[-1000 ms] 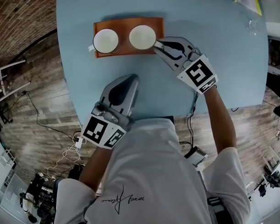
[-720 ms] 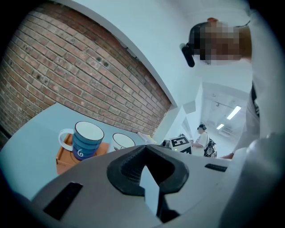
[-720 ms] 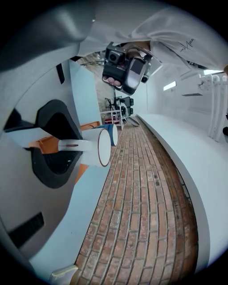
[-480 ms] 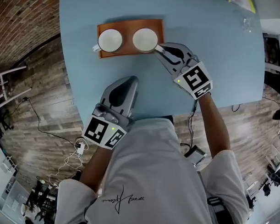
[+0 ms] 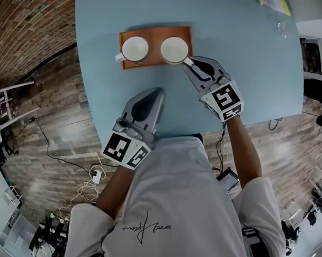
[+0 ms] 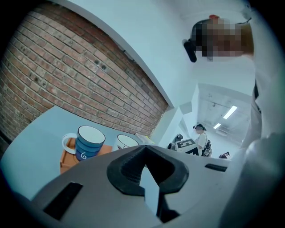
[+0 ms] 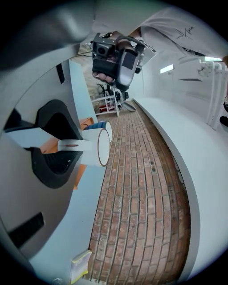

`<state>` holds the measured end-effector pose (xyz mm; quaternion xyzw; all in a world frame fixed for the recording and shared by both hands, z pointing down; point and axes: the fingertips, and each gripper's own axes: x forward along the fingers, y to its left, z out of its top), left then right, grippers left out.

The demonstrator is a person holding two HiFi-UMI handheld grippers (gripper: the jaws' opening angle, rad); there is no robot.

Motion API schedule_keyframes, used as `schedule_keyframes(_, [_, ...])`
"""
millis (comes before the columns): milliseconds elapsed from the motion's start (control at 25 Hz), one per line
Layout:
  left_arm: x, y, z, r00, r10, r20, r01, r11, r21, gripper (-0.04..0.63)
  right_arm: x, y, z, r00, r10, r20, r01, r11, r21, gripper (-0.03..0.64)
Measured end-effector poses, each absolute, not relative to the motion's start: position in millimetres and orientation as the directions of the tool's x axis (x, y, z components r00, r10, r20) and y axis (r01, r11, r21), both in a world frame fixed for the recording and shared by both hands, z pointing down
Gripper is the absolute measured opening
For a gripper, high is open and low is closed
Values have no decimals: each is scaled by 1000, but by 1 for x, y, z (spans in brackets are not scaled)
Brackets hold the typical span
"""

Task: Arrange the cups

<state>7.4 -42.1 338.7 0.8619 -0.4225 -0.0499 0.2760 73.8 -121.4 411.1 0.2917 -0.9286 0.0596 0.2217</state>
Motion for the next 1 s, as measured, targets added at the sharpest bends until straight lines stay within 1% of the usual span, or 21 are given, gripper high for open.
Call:
schedule_keyframes(560, [-3,-39,334,646,-756,106,-681,-509,526,9,77,-114,404,-639,-636,432,-710,704,-13,64])
schedule_keyframes(1000, [-14,-38,332,650,-756,77,-666,-519,536,9,79,-120,404,-514,-742,431,-829,559,-24,64])
